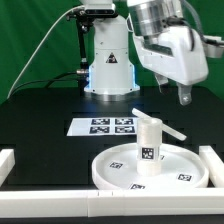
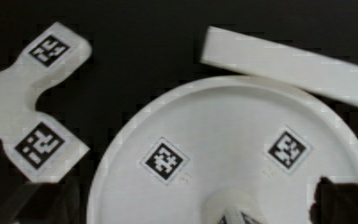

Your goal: Assemble round table

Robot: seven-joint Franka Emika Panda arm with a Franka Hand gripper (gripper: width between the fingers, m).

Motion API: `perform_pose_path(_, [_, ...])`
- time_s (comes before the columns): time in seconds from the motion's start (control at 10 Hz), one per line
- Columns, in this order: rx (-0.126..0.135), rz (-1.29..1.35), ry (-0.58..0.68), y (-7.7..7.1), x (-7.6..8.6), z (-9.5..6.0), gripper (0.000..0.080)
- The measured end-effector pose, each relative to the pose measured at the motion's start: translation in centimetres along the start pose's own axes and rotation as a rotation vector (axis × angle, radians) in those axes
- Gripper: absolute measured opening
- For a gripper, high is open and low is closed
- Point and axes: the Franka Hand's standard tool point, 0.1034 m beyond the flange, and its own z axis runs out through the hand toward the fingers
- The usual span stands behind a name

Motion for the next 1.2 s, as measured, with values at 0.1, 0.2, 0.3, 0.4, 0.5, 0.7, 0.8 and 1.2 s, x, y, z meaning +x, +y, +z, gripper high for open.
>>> perform_pose_path(0.1, [-0.044,-0.159,0.009,0.6,-0.6,0.6,0.0649])
perform_pose_path(0.2, [-0.092,-0.277,0.009,1.1,-1.0,1.2,0.0649])
perform_pose_path(0.3, [-0.095,-0.333,0.034,0.9,-1.0,1.5,0.0649])
perform_pose_path(0.4, [-0.054,-0.356,0.076,0.8,-0.8,1.6,0.0649])
perform_pose_path(0.5, [-0.066,-0.427,0.066,1.1,-0.8,1.7,0.0649])
perform_pose_path(0.7, [-0.078,-0.555,0.067,1.1,-0.8,1.9,0.0649])
perform_pose_path(0.8, [-0.123,-0.687,0.075,2.0,-1.2,2.6,0.0649])
perform_pose_path(1.2, [-0.168,-0.814,0.104,4.8,-1.2,7.1,0.0649])
